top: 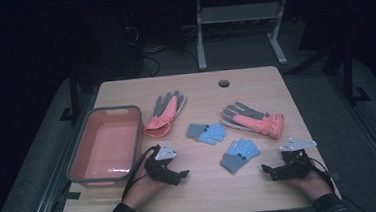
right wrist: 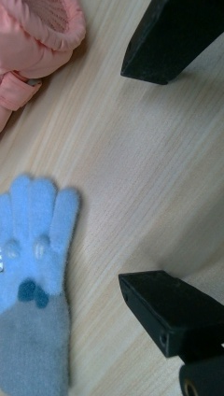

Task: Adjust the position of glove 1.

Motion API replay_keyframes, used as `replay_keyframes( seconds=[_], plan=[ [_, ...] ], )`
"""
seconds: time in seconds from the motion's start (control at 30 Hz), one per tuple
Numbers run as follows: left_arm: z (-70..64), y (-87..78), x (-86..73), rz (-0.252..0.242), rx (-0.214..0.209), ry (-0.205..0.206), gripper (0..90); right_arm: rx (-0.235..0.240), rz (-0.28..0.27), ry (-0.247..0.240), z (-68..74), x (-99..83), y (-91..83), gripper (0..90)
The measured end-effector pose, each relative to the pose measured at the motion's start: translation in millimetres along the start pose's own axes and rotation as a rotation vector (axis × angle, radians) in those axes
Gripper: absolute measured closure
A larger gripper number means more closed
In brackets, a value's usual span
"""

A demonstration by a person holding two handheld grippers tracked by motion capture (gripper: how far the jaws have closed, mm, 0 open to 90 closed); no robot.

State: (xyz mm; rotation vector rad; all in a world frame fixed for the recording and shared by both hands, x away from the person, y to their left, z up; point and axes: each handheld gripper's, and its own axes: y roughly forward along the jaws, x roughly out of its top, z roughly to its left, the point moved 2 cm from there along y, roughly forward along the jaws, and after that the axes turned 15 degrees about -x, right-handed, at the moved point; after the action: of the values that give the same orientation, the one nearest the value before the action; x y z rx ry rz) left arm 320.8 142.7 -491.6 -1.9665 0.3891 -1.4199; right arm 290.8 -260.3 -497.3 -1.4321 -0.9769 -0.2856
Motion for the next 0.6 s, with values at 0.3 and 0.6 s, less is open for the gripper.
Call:
replay_keyframes(
  seconds=[0.3, 0.6],
  plan=[
    [0.0, 0.0, 0.1, 0.0, -0.001, 0.0, 12.7, 0.0, 0.0, -0.001, 0.0, 0.0, 0.0, 2.7],
    [0.1, -0.1, 0.0, 0.001, 0.0, 0.001, 12.7, 0.01, 0.008, -0.012, 0.4, 2.8, -1.5, 11.7]
  ],
)
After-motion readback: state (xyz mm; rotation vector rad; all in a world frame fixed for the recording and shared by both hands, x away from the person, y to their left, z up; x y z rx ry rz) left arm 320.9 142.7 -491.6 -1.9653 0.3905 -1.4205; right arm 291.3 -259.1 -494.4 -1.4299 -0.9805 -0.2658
